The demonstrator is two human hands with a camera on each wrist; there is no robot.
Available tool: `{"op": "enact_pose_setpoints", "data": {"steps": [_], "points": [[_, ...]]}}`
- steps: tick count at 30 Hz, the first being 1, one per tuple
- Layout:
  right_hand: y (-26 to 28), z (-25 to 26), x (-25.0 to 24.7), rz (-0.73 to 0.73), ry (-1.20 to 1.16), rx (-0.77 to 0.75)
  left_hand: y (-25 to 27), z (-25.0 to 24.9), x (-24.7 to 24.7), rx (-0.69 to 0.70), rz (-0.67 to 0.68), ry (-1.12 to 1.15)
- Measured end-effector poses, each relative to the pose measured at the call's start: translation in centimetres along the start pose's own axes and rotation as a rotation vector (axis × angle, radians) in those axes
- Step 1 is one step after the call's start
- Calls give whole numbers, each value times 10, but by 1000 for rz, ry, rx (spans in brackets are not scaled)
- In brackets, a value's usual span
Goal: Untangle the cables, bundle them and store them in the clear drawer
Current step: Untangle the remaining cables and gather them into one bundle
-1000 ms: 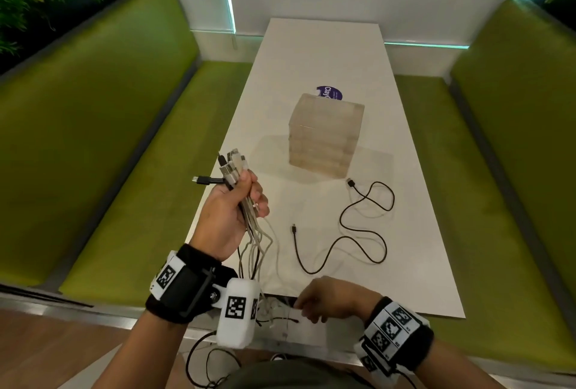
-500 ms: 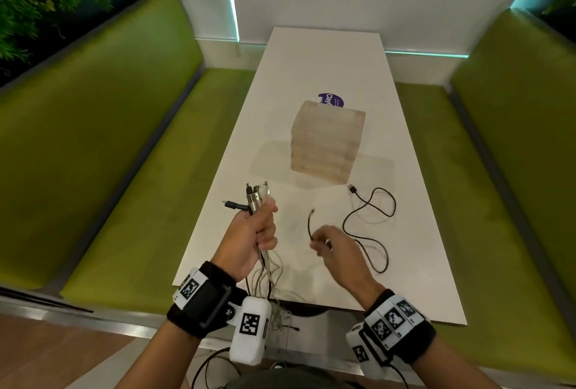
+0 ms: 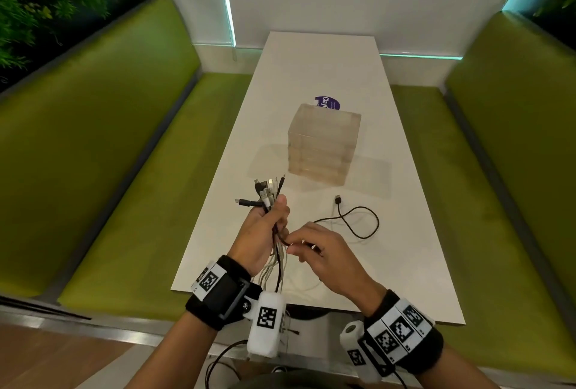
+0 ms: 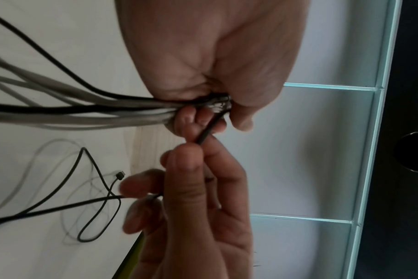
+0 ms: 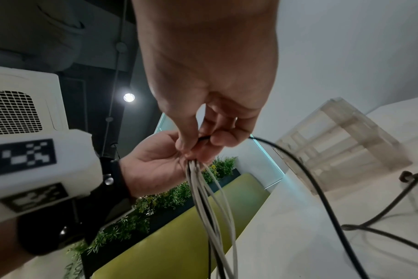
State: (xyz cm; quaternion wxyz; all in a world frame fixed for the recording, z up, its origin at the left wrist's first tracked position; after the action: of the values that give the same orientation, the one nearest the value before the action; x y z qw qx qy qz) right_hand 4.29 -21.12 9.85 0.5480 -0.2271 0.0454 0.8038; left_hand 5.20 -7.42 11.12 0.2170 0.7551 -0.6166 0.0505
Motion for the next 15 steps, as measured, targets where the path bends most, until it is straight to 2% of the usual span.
{"op": "enact_pose_setpoints", "data": {"steps": [5,7,9,11,15], "points": [[2,-14,-1,313,84,203,-6,-9,-10,21,-77,206],[1,-32,-16,363,131,272,-12,-20,-25,28,-131,295],[-1,-49,-37,319,137,319,-18,-31,-43,51,-175,354],[-5,-55,-53,209,100,324,-21,-34,-54,73,-188,326],[-19,-28,-60,-105,-167,283,-14,-15,-31,22,-69,78]]}}
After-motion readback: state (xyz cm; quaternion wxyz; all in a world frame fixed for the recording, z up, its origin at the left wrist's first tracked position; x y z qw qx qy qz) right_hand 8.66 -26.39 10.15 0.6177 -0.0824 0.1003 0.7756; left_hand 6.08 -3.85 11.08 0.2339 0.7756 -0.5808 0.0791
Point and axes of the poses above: each hand's wrist, its own y-axis away from the middle knuckle, its own x-axis out of the palm, z = x × y, the point moved 3 cm from there along -y, towards the middle knuckle, and after that the axes turned 7 degrees about -z, right-handed, at the moved point
